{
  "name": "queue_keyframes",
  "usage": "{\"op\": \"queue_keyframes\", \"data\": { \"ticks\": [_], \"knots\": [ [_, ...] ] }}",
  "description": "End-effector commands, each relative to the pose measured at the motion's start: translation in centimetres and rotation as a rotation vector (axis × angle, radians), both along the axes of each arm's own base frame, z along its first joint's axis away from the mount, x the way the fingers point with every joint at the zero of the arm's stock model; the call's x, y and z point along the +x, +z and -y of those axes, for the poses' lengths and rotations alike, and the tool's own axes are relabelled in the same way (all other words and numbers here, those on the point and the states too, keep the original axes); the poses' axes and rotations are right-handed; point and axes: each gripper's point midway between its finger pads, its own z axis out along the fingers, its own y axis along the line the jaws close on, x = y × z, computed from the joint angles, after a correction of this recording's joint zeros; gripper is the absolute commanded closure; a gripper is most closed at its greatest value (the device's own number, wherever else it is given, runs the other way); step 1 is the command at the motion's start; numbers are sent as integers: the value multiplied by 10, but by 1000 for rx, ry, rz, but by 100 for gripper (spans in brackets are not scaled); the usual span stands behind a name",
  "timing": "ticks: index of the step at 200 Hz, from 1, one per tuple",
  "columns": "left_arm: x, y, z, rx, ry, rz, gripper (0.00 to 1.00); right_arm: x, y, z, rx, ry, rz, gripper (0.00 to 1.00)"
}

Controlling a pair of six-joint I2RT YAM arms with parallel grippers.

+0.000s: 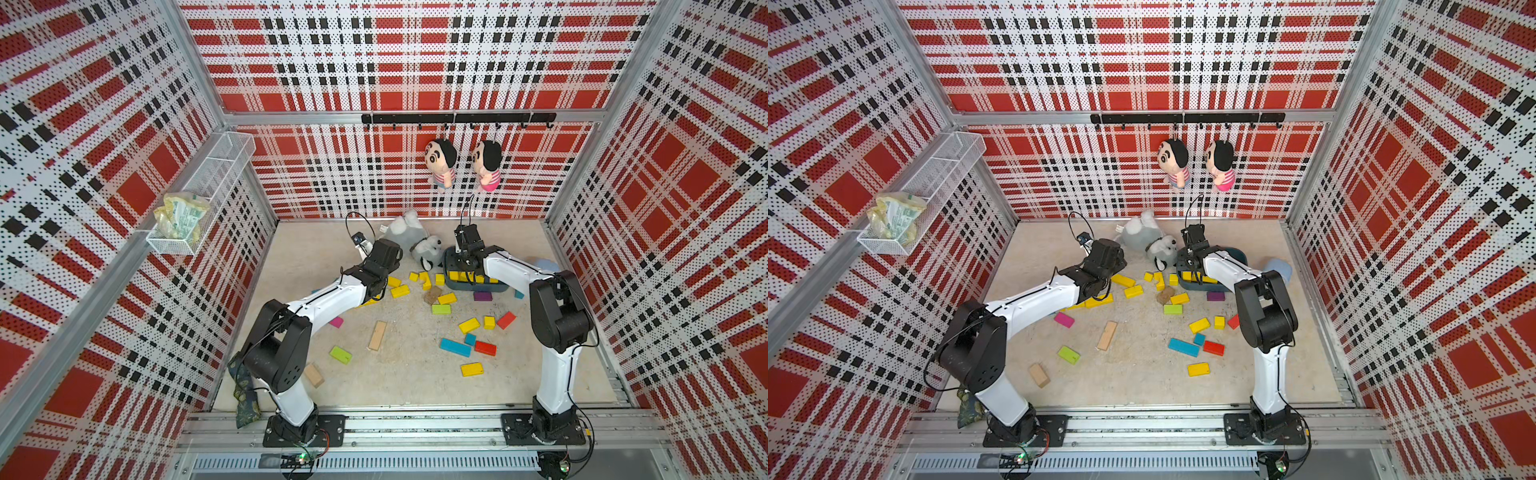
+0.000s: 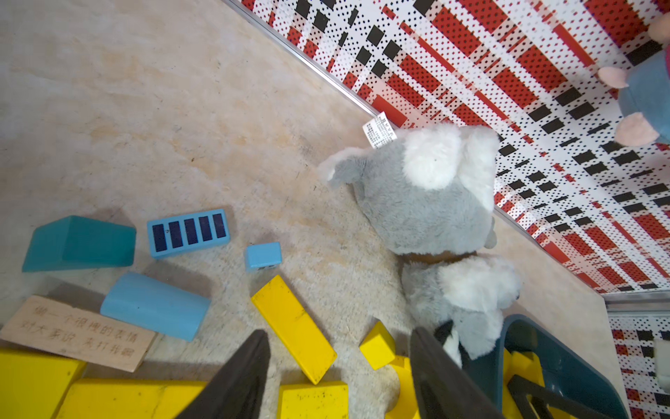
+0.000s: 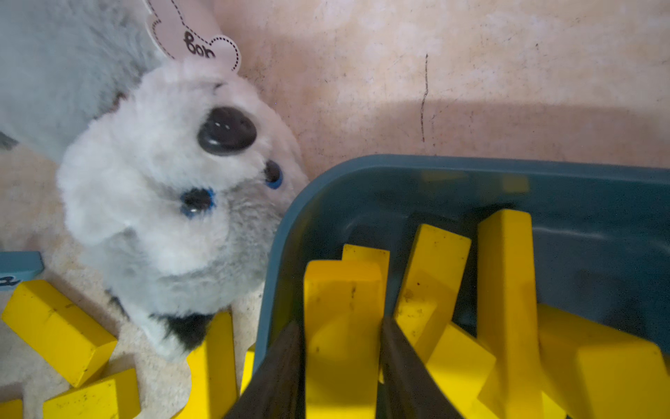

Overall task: Pick out the yellow building blocks
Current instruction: Place the building block in the storage box, then pick up the building block from the center of the board.

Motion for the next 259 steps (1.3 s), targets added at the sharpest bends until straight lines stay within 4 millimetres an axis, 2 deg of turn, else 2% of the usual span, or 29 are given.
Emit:
{"op": "queue_keyframes", "data": {
  "ticks": [1, 24, 35, 68, 87, 117, 142, 165, 182, 221, 259],
  "knots": [
    [-5, -1, -11, 17, 28, -11, 35, 5, -1, 1, 12, -13, 5, 53],
    [-4, -4, -18, 57, 17, -19, 36, 4, 9, 3, 9, -17, 26, 50],
    [0, -2, -20, 100, -29, -10, 37, 4, 20, 5, 8, -23, 52, 50],
    [9, -6, -15, 244, -358, -3, 37, -3, 64, 14, -7, -8, 189, 49],
    [6, -17, -15, 297, -550, -18, 36, -13, 76, 21, -43, 13, 223, 49],
    [-10, -47, -21, 469, -788, -99, 35, -30, 81, 32, -83, 22, 236, 49],
    [-19, -72, -28, 657, -915, -180, 35, -42, 82, 37, -92, 23, 235, 49],
    [-30, -94, -23, 816, -1063, -248, 35, -49, 81, 40, -101, 27, 228, 49],
    [-30, -109, -22, 933, -1117, -292, 35, -51, 81, 41, -107, 31, 222, 49],
    [-18, -122, -9, 979, -1173, -334, 35, -54, 83, 43, -117, 33, 216, 49],
    [-30, -133, -12, 970, -1247, -377, 36, -59, 83, 48, -130, 23, 212, 49]
  ]
}}
